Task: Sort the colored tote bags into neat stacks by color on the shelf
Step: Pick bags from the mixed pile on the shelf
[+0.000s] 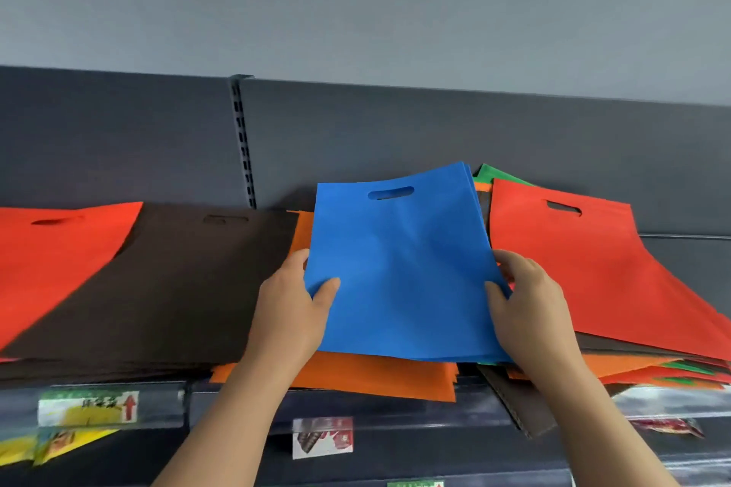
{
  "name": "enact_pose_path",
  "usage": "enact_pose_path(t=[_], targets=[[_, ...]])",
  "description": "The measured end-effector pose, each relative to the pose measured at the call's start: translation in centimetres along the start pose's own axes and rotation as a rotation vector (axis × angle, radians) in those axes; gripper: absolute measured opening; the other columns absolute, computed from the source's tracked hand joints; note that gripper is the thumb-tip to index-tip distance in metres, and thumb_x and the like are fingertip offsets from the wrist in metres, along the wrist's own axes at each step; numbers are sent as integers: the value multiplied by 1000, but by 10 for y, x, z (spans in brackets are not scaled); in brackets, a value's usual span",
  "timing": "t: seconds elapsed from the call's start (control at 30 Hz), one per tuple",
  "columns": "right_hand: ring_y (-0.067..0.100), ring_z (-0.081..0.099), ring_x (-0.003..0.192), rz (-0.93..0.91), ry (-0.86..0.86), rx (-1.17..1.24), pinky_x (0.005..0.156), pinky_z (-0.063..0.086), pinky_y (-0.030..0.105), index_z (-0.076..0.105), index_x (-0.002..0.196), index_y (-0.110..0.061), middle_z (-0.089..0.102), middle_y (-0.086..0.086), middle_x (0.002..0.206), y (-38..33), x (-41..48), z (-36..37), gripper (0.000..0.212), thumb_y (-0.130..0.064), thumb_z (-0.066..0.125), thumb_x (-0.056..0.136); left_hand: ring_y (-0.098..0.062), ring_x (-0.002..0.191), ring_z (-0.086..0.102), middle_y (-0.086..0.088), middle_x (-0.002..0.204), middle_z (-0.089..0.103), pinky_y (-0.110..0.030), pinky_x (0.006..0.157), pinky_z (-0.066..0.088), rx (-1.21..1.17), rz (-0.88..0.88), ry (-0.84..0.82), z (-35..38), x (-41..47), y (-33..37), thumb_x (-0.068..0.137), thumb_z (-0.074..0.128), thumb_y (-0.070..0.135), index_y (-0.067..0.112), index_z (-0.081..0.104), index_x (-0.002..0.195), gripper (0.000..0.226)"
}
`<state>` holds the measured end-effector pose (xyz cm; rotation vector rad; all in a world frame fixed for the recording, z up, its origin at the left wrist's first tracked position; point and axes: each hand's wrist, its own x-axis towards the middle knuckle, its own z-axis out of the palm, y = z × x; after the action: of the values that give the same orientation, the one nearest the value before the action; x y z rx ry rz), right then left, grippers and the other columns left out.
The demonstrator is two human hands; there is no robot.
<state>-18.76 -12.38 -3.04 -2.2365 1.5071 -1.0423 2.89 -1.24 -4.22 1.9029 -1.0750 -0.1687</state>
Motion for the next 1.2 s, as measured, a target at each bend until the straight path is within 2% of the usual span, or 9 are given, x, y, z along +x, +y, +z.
enact_pose_path(t=[0.1, 0.2, 0.3, 0.43, 0.53, 0.7, 0.93, 1.03, 1.2], targets=[[23, 52, 112, -8, -11, 35, 89, 42, 32, 53, 131, -14, 58, 3, 124, -38, -12, 18, 44, -4, 51, 88, -1, 73, 58, 10, 102, 62, -8, 47, 39, -19, -10, 18, -39, -1, -22, 92, 58, 25, 22, 50, 128, 37], [21, 53, 110, -30, -27, 62, 88, 43, 32, 52, 131, -16, 58, 1, 121, -77, -25, 39, 44, -5, 51, 89, 0, 72, 57, 8, 103, 62, -6, 49, 40, -6, -24, 43, -78, -2, -47, 93, 55, 21, 20, 52, 127, 34], [23, 54, 106, -48, -35, 59, 85, 43, 33, 54, 129, -17, 60, 3, 116, -115, -38, 62, 43, -6, 51, 88, -8, 72, 60, 7, 101, 66, -14, 48, 41, 27, -43, 50, -115, -1, -76, 91, 51, 13, 19, 56, 123, 33], [23, 54, 105, -57, -53, 96, 84, 43, 33, 54, 129, -17, 60, 3, 115, -159, -56, 91, 42, -6, 52, 88, -20, 83, 62, 1, 116, 63, -27, 61, 43, 73, -85, 63, -160, -2, -113, 90, 49, 16, 22, 47, 133, 44], [21, 54, 105, -71, -83, 110, 81, 40, 29, 53, 130, -16, 60, 2, 116, -186, -66, 109, 42, -5, 51, 89, -19, 77, 59, 0, 119, 62, -28, 61, 41, 110, -96, 90, -188, -2, -132, 91, 49, 14, 19, 42, 138, 47], [22, 54, 101, -116, -115, 135, 78, 40, 30, 54, 128, -15, 61, 3, 113, -222, -69, 133, 42, -3, 50, 88, -27, 92, 59, 0, 119, 61, -31, 68, 40, 142, -128, 132, -223, 0, -154, 93, 49, 12, 16, 39, 140, 48], [23, 54, 107, -209, -164, 164, 86, 44, 33, 53, 129, -14, 59, 2, 119, -270, -60, 175, 42, -5, 52, 89, -13, 86, 57, 8, 112, 57, -24, 64, 39, 176, -170, 228, -258, 5, -185, 95, 48, 12, 17, 42, 137, 42], [22, 52, 111, -234, -187, 187, 92, 45, 36, 51, 131, -15, 57, 0, 122, -293, -63, 194, 42, -7, 52, 90, -21, 110, 56, 0, 136, 52, -29, 83, 47, 188, -229, 264, -275, 6, -204, 96, 47, 17, 16, 35, 144, 49], [20, 52, 113, -288, -242, 200, 92, 43, 31, 49, 133, -15, 56, -1, 123, -333, -70, 222, 43, -9, 52, 91, -24, 119, 52, -3, 137, 51, -38, 93, 47, 187, -293, 308, -306, 4, -237, 96, 48, 18, 15, 34, 145, 51]])
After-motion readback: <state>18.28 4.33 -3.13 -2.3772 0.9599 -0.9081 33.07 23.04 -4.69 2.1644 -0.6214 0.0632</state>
